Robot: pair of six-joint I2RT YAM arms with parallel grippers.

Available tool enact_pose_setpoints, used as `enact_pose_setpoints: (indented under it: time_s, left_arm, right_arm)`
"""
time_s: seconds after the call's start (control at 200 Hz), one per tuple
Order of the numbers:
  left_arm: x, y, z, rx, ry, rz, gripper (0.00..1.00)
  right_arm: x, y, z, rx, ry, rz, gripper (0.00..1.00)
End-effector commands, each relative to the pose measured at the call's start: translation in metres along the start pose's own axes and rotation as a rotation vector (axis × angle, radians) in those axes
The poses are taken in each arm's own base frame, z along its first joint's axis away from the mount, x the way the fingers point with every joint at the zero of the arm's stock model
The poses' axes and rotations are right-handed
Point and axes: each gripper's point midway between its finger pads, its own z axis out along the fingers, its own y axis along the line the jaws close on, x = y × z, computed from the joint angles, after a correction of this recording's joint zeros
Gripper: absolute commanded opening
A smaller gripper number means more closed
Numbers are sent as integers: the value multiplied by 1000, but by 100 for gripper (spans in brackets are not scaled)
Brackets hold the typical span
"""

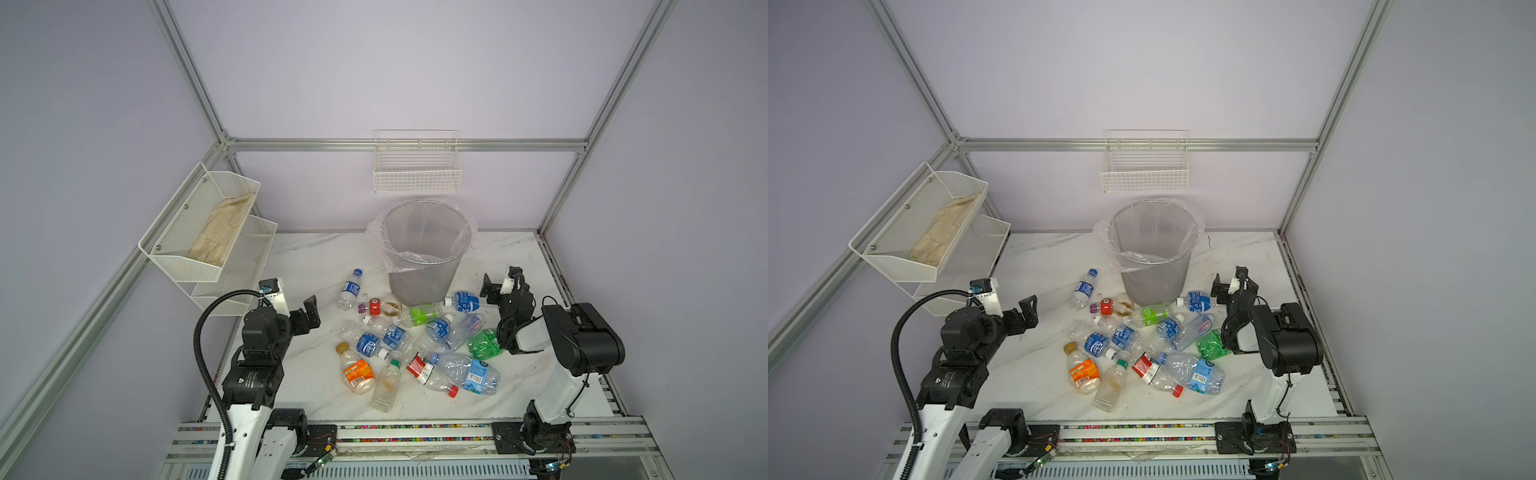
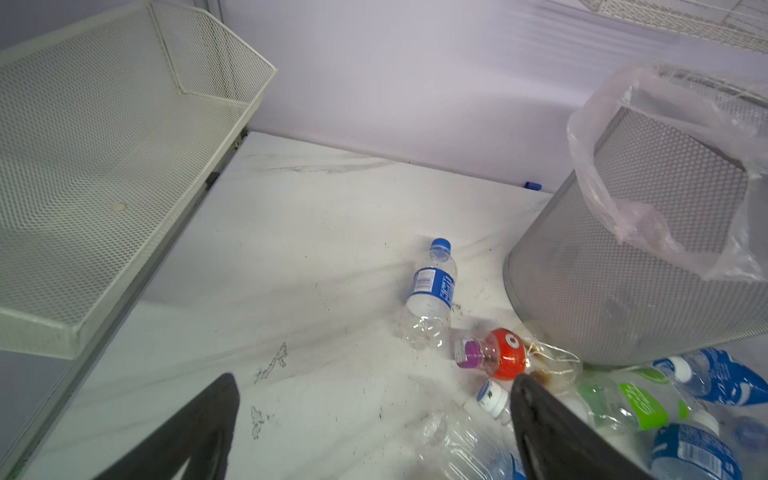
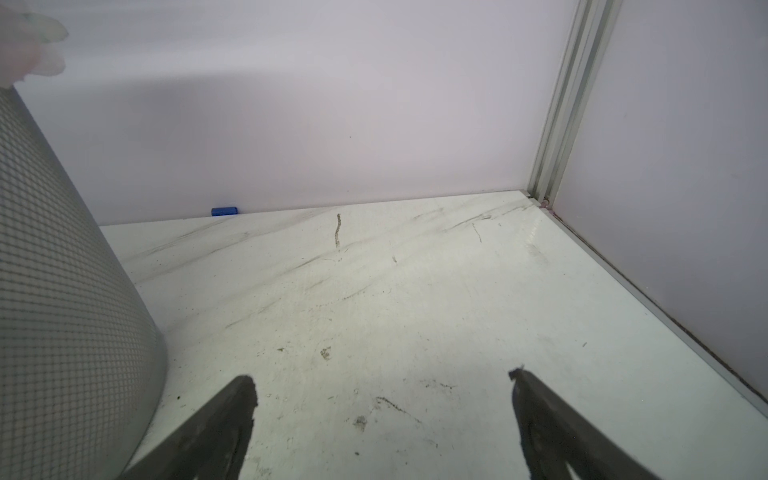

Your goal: Throw the plastic bottles in the bin

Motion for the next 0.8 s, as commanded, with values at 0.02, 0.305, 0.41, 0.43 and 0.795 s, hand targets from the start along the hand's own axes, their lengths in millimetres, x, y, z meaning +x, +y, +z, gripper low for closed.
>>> enact_pose_setpoints:
  time_s: [0.02, 0.305, 0.41, 0.43, 0.795]
  left_arm:
    - [15, -17, -12, 97, 83, -62, 100]
    - [24, -31, -9, 152, 115, -32, 100]
    - [29, -31, -6, 137, 145, -20, 100]
    - [30, -30, -6, 132, 149, -18, 100]
    - [35, -34, -4, 133, 171, -7, 100]
  right_arm:
    - [-17, -2, -1, -3, -54, -3, 97]
    - [-18, -2, 0, -3, -55, -3, 98]
    - [-27, -10, -2, 48, -71, 15, 98]
    - [-33, -13, -4, 63, -69, 19, 97]
    - [-172, 1, -100, 117, 22, 473, 97]
